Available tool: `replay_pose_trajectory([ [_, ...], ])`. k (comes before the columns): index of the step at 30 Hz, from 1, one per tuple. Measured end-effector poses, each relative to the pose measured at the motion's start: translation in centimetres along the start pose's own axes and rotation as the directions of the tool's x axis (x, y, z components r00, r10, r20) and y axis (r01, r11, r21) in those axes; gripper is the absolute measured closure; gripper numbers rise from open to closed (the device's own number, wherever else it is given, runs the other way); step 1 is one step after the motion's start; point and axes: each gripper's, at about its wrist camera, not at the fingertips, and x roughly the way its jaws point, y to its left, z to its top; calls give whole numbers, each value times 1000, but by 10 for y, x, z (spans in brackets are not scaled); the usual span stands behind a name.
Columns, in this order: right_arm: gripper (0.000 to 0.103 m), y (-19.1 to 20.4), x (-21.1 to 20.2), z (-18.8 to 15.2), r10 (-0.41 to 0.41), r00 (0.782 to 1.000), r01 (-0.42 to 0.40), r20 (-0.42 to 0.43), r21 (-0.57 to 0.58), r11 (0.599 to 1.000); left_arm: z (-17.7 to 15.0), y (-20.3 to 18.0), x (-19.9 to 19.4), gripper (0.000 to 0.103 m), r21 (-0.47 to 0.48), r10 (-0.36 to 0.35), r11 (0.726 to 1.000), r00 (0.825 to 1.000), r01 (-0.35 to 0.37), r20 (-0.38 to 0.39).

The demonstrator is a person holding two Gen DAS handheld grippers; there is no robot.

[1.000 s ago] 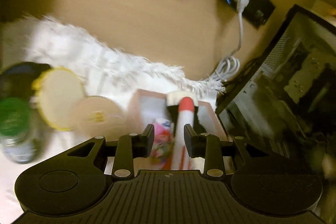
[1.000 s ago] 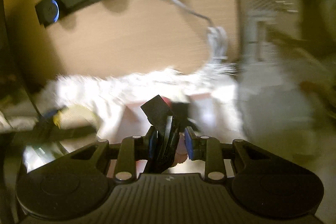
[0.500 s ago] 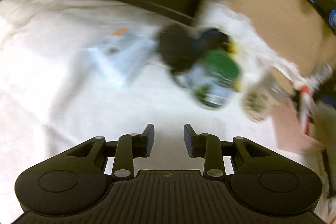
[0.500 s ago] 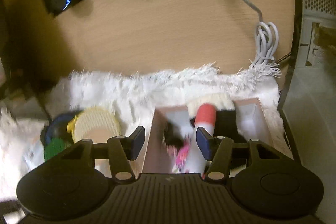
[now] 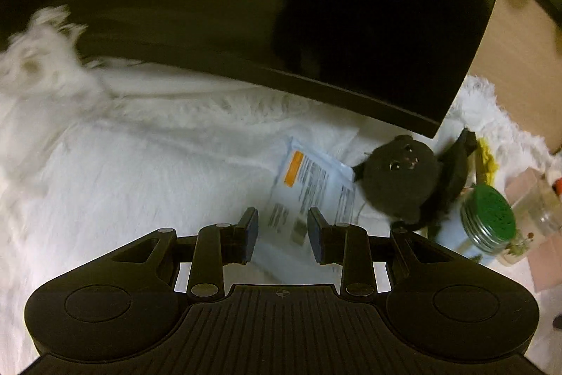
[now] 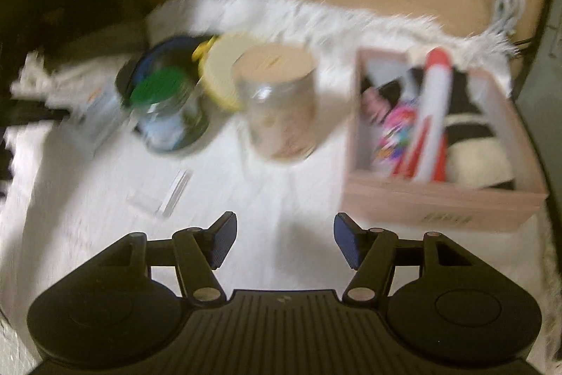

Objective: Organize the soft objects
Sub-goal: 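Move the left tool over the white wipes packet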

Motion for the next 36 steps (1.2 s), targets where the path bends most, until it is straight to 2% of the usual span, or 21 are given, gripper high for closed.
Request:
replay_pose_trajectory([
  [4,41,29,8,-7,-37,999,35,-25,-92,995,15,-6,24,69,62,-34,997,999,34,-5],
  [7,41,47,12,-7,-63,998,58,-30,-146,988,33,-8,43,69,71,-56,996,998,56,1],
  [11,41,63,18,-7,-57,997,47,-49,-177,983,49,-11,73,69,68,-75,995,996,78,-46],
  [13,41,69,21,-7,-53,997,41,-57,-183,982,49,-16,81,69,93,-122,987,988,131,-95],
  [16,41,70,26,-9,-50,996,36,-74,-176,984,36,-20,87,68,167,-150,969,968,184,-201],
  [19,41,69,30,-10,-50,995,35,-84,-167,985,16,-27,66,71,282,-152,937,969,204,-194],
  [21,41,68,31,-12,-50,995,35,-88,-161,986,2,-32,50,71,311,-160,925,966,219,-204],
  [22,41,68,31,-12,-49,995,34,-89,-158,987,-4,-33,42,71,311,-154,927,969,210,-195],
  [24,41,67,33,-12,-52,995,37,-90,-155,987,-18,-37,18,72,293,-120,944,985,151,-120],
  [26,40,65,35,-13,-55,995,43,-81,-149,988,-28,-40,4,71,260,-148,952,986,163,-79],
  [28,38,63,41,-13,-59,995,47,-85,-133,990,-36,-47,4,70,263,-156,949,985,172,-78],
  [30,38,59,48,-14,-61,994,50,-95,-117,992,-46,-60,13,70,300,-117,943,988,142,-100],
  [31,36,57,52,-15,-63,993,52,-101,-110,993,-50,-66,19,64,312,-110,940,987,140,-114],
  [32,32,55,53,-16,-55,994,47,-90,-98,994,-54,-72,20,55,336,-119,931,989,144,-94],
  [34,27,52,55,-19,-52,996,46,-77,-88,995,-55,-81,19,43,360,-144,916,983,177,-117],
  [36,18,50,55,-23,-57,997,53,-51,-83,995,-58,-87,19,39,369,-189,900,971,230,-145],
])
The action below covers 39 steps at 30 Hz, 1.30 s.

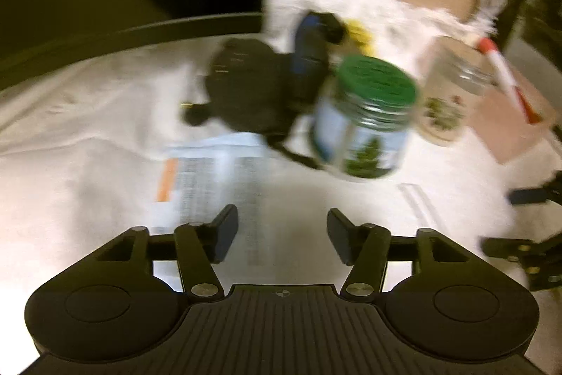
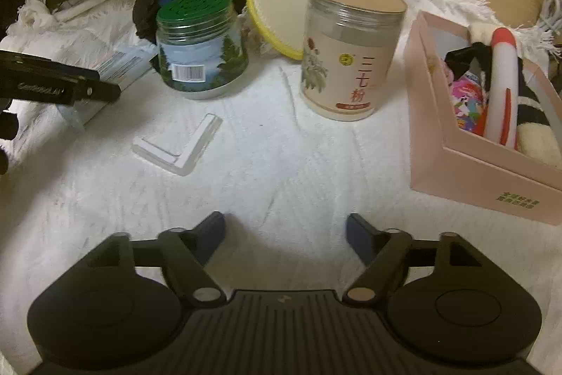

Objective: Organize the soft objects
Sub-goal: 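Move the left tool over the white wipes packet, then grasp wipes packet with left tool while right tool grasps white L-shaped piece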

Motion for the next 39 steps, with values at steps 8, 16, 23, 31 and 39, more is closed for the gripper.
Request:
replay_pose_trajectory([
  [8,5,-10,1,-15,0,998,-2,60,29,1000,5,25,-2,42,-57,227,972,974,-226,18],
  [16,1,-15,-3,-21,12,995,-14,98,21,1000,26,71,20,29,-233,-5,972,999,-6,-49],
  [23,0,-16,-5,-26,24,993,-26,117,10,1000,21,36,24,21,-108,-16,994,996,7,-87],
  [31,0,-15,-4,-25,27,991,-28,133,6,1000,13,-3,38,6,21,94,996,992,-92,-80],
  [39,0,-12,-8,-24,63,993,-60,96,-40,997,-3,6,13,20,-78,88,993,995,-92,-54],
])
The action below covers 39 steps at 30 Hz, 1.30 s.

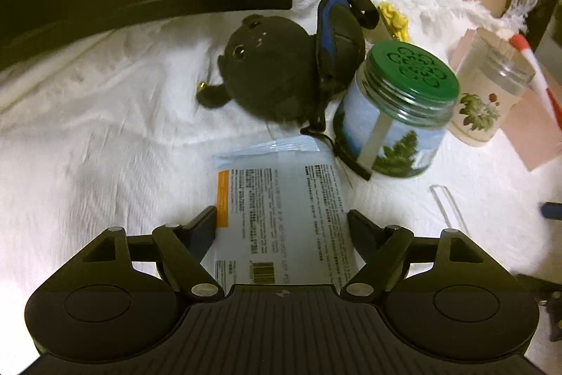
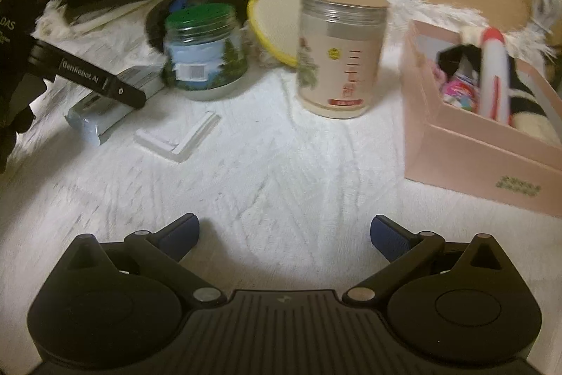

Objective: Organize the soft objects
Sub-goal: 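Grasp wipes packet with left tool while right tool grasps white L-shaped piece, then lower the wipes packet and L-shaped piece into the pink box and open both tools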

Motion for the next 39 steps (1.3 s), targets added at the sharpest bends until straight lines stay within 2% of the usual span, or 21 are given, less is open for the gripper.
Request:
replay_pose_trajectory([
  [1,1,2,1,4,22,1000,-22,-18,-31,999,-5,2,-5,20,-22,-4,1000,1000,4,0],
  [2,8,5,1,10,34,999,-36,-33,-54,998,-9,4,-10,20,-50,-6,999,1000,6,0],
  [3,10,10,-1,16,40,999,-41,-21,-72,997,-15,7,-17,20,-87,-9,996,1000,9,3],
  [6,10,27,-6,35,83,996,-79,43,-99,992,-30,13,-33,20,-170,-16,985,1000,19,21],
  [9,10,43,9,54,138,990,-135,25,-88,987,-45,19,-54,20,-222,4,975,999,7,48],
  [15,11,72,49,69,109,993,-111,-37,-72,991,-66,41,-85,20,-315,42,949,996,-15,77],
  [16,18,74,50,69,91,996,-92,-24,-76,993,-69,44,-87,20,-322,44,947,996,-16,79],
  [17,31,76,50,69,87,996,-88,-17,-81,993,-71,46,-90,20,-328,38,945,996,-9,84],
  [18,34,76,48,69,90,996,-91,-10,-88,992,-73,48,-92,20,-335,27,942,996,5,90],
  [22,35,76,29,72,102,994,-97,32,-115,989,-70,47,-99,20,-330,42,944,993,-4,108],
  [26,36,66,-3,85,112,988,-98,108,-125,987,-42,45,-117,20,-314,67,949,983,-9,173],
  [30,36,32,-54,115,93,964,-71,248,-96,993,7,17,-142,20,-209,53,978,958,7,280],
  [34,35,-18,-102,138,-8,934,34,358,-64,997,58,-30,-158,20,-90,-43,993,928,82,370],
  [37,35,-58,-128,144,-109,911,131,397,-27,991,93,-77,-150,20,0,-141,988,917,152,373],
  [39,35,-83,-141,140,-175,895,193,409,-2,981,112,-114,-139,20,55,-217,976,909,211,357],
])
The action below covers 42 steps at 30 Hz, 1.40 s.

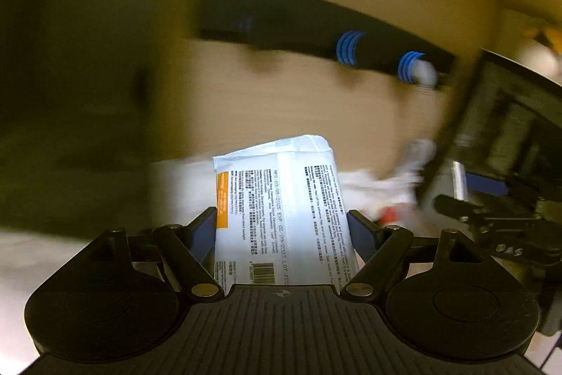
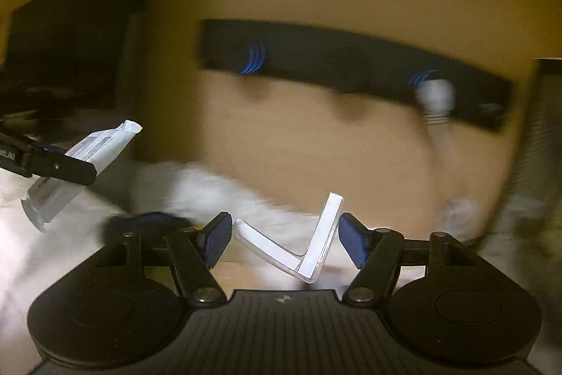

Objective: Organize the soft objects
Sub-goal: 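Lower the wipes packet and L-shaped piece into the pink box and open both tools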

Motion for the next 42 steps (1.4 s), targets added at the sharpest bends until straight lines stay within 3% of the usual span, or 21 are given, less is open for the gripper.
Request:
replay_pose_trajectory([
  [4,35,-51,-18,-16,-83,996,84,-24,48,995,9,-62,57,20,22,-110,994,992,112,-57],
  [8,35,-77,-34,-47,-111,992,116,-66,79,990,8,-106,115,20,-38,-182,983,975,179,-124],
  [14,36,-98,-40,-98,-103,984,123,-148,133,983,-20,-129,183,20,-173,-193,972,960,158,-203],
  [19,36,-101,-34,-121,-71,979,103,-192,160,982,-39,-131,208,20,-134,-102,989,958,68,-268],
  [25,35,-101,-22,-125,-44,981,76,-188,169,983,-26,-116,183,22,-210,-196,963,972,166,-129],
  [32,35,-104,13,-94,-49,993,68,-109,182,981,-22,-92,114,22,-247,-189,951,982,184,4],
  [35,30,-106,39,-86,-37,992,60,-121,186,981,-42,-67,77,22,-277,-125,953,992,126,23],
  [38,29,-103,59,-88,-30,982,65,-187,179,982,-67,-32,40,22,-288,8,958,1000,-4,13],
  [42,27,-87,66,-99,6,976,31,-218,167,986,-102,16,5,22,-314,193,927,979,-203,-65],
])
